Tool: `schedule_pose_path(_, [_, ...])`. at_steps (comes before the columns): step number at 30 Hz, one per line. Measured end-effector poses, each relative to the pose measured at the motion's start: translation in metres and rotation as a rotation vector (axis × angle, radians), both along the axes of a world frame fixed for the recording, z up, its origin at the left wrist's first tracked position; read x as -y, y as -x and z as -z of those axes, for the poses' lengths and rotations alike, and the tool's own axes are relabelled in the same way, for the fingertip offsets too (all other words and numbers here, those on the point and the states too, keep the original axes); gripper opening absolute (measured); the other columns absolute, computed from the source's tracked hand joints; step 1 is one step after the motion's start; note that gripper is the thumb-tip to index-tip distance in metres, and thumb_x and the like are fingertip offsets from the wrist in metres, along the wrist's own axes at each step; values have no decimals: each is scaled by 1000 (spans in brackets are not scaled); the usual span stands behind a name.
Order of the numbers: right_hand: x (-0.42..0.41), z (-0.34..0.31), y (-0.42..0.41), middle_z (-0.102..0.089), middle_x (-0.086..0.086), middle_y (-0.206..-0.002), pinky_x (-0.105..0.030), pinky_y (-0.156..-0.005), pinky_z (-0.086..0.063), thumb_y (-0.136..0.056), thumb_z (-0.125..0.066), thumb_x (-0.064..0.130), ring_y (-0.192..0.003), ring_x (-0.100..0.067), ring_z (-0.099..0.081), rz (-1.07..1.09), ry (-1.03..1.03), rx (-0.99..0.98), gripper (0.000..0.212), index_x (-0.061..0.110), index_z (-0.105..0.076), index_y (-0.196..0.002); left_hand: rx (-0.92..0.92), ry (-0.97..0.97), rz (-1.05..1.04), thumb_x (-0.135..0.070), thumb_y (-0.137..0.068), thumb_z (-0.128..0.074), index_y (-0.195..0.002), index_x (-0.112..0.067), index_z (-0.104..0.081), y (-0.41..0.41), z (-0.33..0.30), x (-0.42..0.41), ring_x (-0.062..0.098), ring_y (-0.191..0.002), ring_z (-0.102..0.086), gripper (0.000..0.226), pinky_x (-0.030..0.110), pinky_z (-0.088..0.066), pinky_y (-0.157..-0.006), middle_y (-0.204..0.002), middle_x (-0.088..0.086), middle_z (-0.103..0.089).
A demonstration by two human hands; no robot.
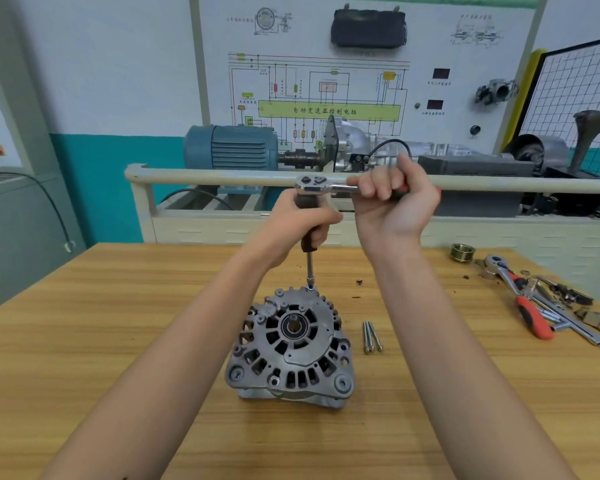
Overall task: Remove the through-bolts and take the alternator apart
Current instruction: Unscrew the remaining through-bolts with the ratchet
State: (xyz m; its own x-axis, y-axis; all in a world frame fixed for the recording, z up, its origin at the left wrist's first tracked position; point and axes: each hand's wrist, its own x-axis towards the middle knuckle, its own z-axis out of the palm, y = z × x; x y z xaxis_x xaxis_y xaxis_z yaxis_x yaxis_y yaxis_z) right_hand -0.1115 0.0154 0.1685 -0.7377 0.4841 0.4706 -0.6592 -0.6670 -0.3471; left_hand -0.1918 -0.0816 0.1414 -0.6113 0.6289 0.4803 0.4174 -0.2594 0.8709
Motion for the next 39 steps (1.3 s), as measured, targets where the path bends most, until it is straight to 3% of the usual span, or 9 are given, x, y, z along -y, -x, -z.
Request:
schedule_pose_path(3, [-16,-16,12,-28,5,-37,-21,-41,-39,-96,-39,14,-32,-13,-29,-254,94,132,55,16,-35,-41,-9,82,220,-4,-78,-61,-46,-14,-45,1,-4,3,16,-36,-32,37,23,-30,-43,-39,0,-36])
schedule_pose_path(6, [-20,-20,15,-27,7,-36,-16,-35,-34,-94,-41,13,-27,-11,-27,-318,198,138,49,17,-32,-46,21,88,163,-1,-81,-60,-41,-22,-41,-5,-1,-7,10,-33,-23,50,23,-16,-42,-38,-6,-30])
schedule_pose_path(11, [-2,5,-2,-29,5,-39,-24,-46,-43,-97,-38,15,-35,-12,-32,-2,187,-3,55,18,-39,-42,102,-17,-82,7,-85,-51,-48,-19,-37,-10,4,-17,10,-36,-20,47,18,-18,-41,-40,-7,-28])
schedule_pose_path(15, [23,30,-18,-39,-1,-46,-31,-65,-49,-96,-38,12,-49,-20,-43,285,-54,-162,42,13,-39,-54,116,-175,-409,1,-81,-56,-51,-16,-37,-16,8,-29,11,-42,-23,39,23,-19,-43,-41,-7,-30])
schedule_pose_path(18, [28,36,-20,-42,-2,-48,-33,-69,-48,-92,-39,10,-53,-22,-46,409,-216,-223,31,13,-39,-61,122,-195,-464,0,-79,-56,-50,-17,-37,-16,9,-31,10,-43,-23,38,22,-19,-42,-40,-7,-30])
schedule_pose_path(23, [-2,7,-8,-33,1,-42,-27,-54,-45,-98,-36,14,-40,-16,-38,42,-12,-43,54,15,-41,-44,36,-49,-167,-1,-74,-62,-51,-15,-44,-8,3,-11,16,-38,-31,33,24,-28,-44,-40,-1,-38])
schedule_pose_path(29, [-29,-20,15,-29,7,-36,-15,-37,-35,-95,-41,14,-28,-10,-29,-367,180,194,49,16,-33,-47,-7,35,150,-5,-78,-62,-43,-20,-43,-10,-2,-10,13,-34,-25,42,20,-22,-41,-39,-3,-33])
schedule_pose_path(34, [-17,-4,5,-29,7,-38,-19,-39,-39,-96,-40,13,-31,-11,-30,-135,252,57,50,17,-36,-45,66,-11,29,0,-80,-56,-43,-24,-39,-12,2,-16,10,-34,-20,47,17,-18,-42,-39,-7,-28])
schedule_pose_path(39, [17,27,-18,-39,0,-45,-32,-64,-50,-97,-39,13,-47,-18,-43,224,21,-130,45,13,-41,-52,123,-133,-346,3,-84,-54,-55,-13,-39,-17,4,-28,14,-42,-23,36,23,-20,-43,-44,-1,-31])
